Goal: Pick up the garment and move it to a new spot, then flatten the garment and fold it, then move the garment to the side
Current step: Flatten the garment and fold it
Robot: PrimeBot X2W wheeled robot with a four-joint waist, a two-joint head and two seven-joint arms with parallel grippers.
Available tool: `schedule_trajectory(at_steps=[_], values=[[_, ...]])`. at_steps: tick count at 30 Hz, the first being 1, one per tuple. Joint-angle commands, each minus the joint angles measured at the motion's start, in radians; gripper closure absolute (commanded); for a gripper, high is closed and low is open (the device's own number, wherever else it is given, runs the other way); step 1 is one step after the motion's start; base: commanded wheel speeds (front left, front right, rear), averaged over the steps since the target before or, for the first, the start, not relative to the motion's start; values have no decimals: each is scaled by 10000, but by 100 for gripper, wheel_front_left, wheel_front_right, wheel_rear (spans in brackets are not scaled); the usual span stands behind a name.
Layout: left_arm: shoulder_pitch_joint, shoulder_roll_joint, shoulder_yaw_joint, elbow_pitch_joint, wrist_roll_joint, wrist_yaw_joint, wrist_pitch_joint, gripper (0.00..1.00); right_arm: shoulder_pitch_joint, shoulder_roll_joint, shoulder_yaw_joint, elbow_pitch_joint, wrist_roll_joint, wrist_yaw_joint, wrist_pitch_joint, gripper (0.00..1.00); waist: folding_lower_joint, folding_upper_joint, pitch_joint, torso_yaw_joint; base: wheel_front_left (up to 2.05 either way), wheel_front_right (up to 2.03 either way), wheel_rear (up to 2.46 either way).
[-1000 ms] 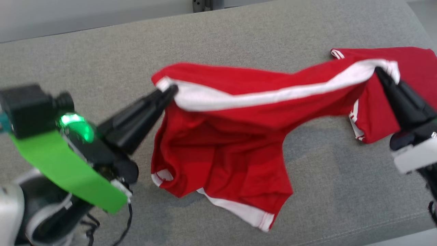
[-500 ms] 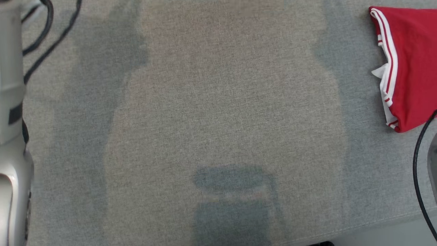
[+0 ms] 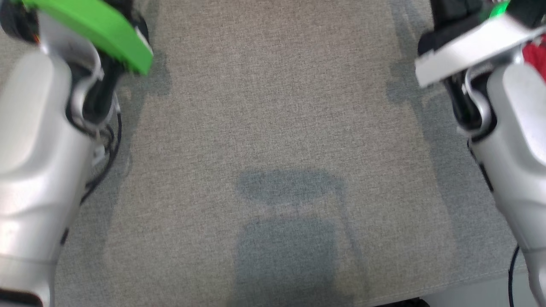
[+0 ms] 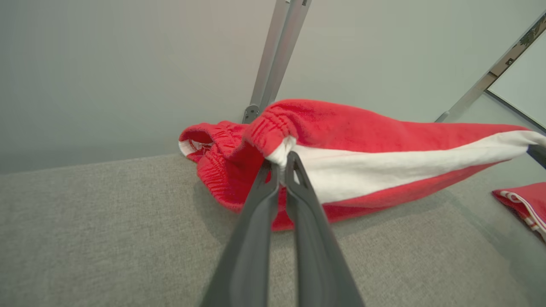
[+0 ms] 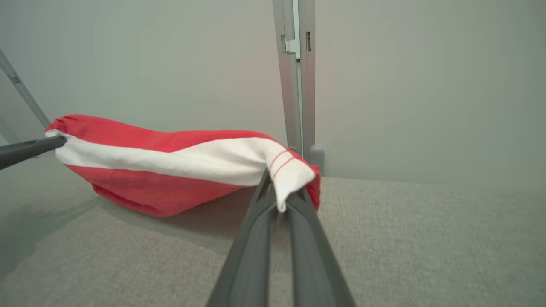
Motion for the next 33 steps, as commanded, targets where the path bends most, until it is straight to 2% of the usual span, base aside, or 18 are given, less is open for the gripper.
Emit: schedule_trajectory(at_steps=[1, 4, 7, 9, 11, 16, 18, 22, 25, 29, 33], values=[[782, 379, -264, -366, -196, -47, -227, 100, 750, -187, 150, -194, 217, 0, -200, 100, -1, 0, -231, -20, 0, 0, 0], [2541, 948, -701, -1297, -834, -39, -656, 100, 2409, -627, 416, -691, 391, -3, -471, 100, -1, 0, -807, -17, 0, 0, 0], [4346, 1576, -1092, -2288, -995, -41, -946, 100, 4027, -972, 488, -1361, 179, -1, -597, 100, -1, 0, -1538, -8, 0, 0, 0], [5529, 1766, -1233, -2904, -1166, 184, -1065, 100, 5047, -1166, 365, -1702, -167, -3, -635, 100, -1, 0, -2030, 8, 0, 0, 0], [6850, 1928, -1358, -3615, -1387, 578, -1185, 100, 6190, -1235, 114, -2095, -482, -3, -641, 100, -1, 0, -2533, 29, 0, 0, 0], [9951, 2251, -1780, -5186, -1654, 1881, -1482, 100, 9335, -1227, -699, -2974, -970, -9, -640, 100, -1, 0, -3401, 178, 0, 0, 0], [10793, 2257, -1900, -5731, -1747, 2358, -1581, 100, 10457, -941, -1223, -3411, -904, -9, -642, 100, -1, 0, -3512, 361, 0, 0, 0], [11762, 2052, -1923, -6902, -2164, 2922, -1713, 100, 11884, -563, -2051, -4395, -794, -7, -639, 100, -1, 0, -3467, 643, 0, 0, 0], [11679, 2066, -1741, -7443, -2250, 3134, -1647, 100, 11649, -580, -2346, -4900, -796, -9, -410, 100, -1, 0, -3244, 790, 0, 0, 0], [10561, 2128, -1562, -7762, -2129, 3149, -1123, 100, 10081, -838, -2211, -5015, -732, -7, 148, 100, -1, 0, -2744, 1055, 0, 0, 0], [8773, 1575, -1337, -7754, -2365, 3036, -433, 100, 7691, -1357, -1868, -4432, -407, -6, 848, 100, -1, 0, -1919, 1569, 0, 0, 0]])
